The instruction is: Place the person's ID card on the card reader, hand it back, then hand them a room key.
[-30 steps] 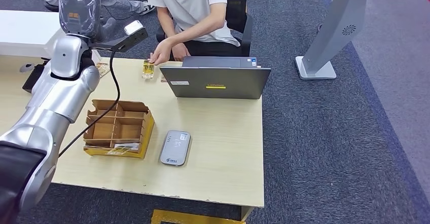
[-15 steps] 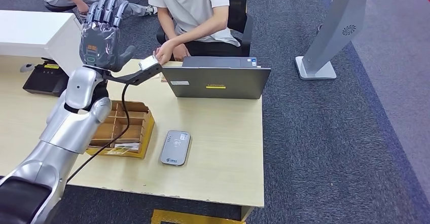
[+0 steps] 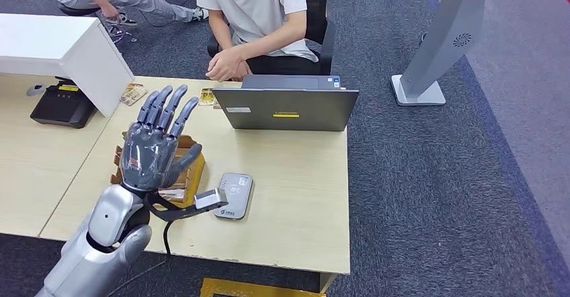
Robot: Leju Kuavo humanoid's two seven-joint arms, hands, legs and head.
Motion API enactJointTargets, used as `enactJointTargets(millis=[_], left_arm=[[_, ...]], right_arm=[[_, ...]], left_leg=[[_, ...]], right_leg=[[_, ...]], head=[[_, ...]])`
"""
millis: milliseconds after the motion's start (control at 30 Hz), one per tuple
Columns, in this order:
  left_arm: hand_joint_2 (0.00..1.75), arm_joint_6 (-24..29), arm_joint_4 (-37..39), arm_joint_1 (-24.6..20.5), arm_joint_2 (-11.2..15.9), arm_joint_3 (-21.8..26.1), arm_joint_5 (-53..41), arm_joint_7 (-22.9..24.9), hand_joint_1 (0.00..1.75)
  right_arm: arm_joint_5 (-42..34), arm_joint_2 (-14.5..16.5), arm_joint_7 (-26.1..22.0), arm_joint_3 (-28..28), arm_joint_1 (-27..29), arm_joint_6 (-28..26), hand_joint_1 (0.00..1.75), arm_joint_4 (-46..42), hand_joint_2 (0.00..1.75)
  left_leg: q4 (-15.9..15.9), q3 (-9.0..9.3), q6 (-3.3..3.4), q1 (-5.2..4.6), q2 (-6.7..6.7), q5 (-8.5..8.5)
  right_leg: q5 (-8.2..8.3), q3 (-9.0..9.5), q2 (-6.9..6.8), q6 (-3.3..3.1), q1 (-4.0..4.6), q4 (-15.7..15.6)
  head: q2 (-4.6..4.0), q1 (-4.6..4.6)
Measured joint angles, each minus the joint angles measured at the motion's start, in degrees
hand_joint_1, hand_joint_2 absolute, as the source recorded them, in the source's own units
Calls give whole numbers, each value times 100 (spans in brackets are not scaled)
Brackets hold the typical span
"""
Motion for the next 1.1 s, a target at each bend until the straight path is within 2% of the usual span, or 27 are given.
enactJointTargets(millis=[167, 367, 867, 1100], left_arm=[[175, -9, -486, 645, 119, -60, -110, -27, 0], [175, -311, -711, 1063, 272, -141, -49, -34, 0], [175, -391, -818, 1200, 365, -154, -16, -39, 0], [175, -1340, -761, 1275, 501, -227, 384, 38, 0]], right_arm=[[-98, -8, -84, -78, 63, 0, 0, 33, 0], [-179, -13, -147, -99, 88, 4, 0, 64, 0], [-191, -14, -151, -150, 95, 9, 0, 86, 0], [-246, -19, -146, -166, 95, 14, 0, 98, 0]], left_leg=[[0, 0, 0, 0, -1, 0], [0, -1, 0, 1, -2, 0], [0, 0, 0, 1, -3, 0], [0, 0, 0, 1, -2, 0]], right_leg=[[0, 0, -1, 0, 0, 0], [0, 0, -3, 0, 0, 0], [0, 1, -3, 0, 0, 0], [0, -1, -3, 0, 0, 0]], head=[[0, -1], [0, -1], [1, -1], [0, -1]])
